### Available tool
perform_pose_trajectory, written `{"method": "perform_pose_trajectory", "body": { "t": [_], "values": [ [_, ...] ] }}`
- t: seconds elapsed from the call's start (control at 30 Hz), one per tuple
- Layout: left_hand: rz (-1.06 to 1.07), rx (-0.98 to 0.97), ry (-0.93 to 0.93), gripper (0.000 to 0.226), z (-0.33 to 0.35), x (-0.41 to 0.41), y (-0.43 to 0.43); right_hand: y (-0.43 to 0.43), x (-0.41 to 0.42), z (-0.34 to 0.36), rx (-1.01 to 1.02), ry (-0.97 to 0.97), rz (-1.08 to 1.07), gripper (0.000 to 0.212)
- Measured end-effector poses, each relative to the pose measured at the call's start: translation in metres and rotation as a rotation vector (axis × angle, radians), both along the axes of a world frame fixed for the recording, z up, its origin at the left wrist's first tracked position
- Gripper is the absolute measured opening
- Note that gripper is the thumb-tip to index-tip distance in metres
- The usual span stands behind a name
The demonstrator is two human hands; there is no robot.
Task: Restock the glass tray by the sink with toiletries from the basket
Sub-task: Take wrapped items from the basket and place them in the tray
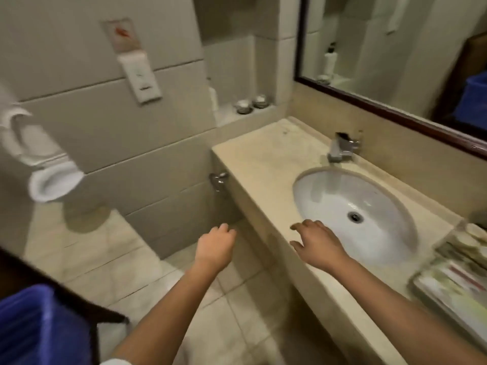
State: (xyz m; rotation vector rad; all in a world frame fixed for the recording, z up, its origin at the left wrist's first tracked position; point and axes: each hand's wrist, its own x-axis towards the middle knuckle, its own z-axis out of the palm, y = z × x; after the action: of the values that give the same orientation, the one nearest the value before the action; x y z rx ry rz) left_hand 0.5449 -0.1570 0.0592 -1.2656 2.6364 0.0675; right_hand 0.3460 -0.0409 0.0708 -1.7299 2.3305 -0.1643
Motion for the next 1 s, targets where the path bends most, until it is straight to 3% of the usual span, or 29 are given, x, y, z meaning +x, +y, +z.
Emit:
{"method": "perform_pose_trajectory", "body": {
  "t": [0.2, 0.43, 0.73, 0.87, 1.0],
  "values": [
    [0.380, 0.052, -0.001, 0.034, -0.002, 0.199, -0.008, -0.089, 0.169, -0.007, 0.107, -0.075, 0.318, 0.045],
    [0.898, 0.170, 0.030, 0.028, -0.033, 0.377, 0.053, -0.135, 0.334, -0.026, 0.212, -0.076, 0.709, 0.043],
    [1.307, 0.359, 0.081, 0.022, -0.069, 0.456, 0.115, -0.185, 0.459, -0.045, 0.305, -0.052, 1.059, 0.042],
    [1.456, 0.345, 0.121, 0.022, -0.067, 0.488, 0.097, -0.223, 0.501, -0.040, 0.288, -0.052, 1.188, 0.034],
    [1.562, 0.258, 0.129, 0.024, -0.056, 0.520, 0.062, -0.275, 0.537, -0.027, 0.243, -0.010, 1.321, 0.041]
  ]
}}
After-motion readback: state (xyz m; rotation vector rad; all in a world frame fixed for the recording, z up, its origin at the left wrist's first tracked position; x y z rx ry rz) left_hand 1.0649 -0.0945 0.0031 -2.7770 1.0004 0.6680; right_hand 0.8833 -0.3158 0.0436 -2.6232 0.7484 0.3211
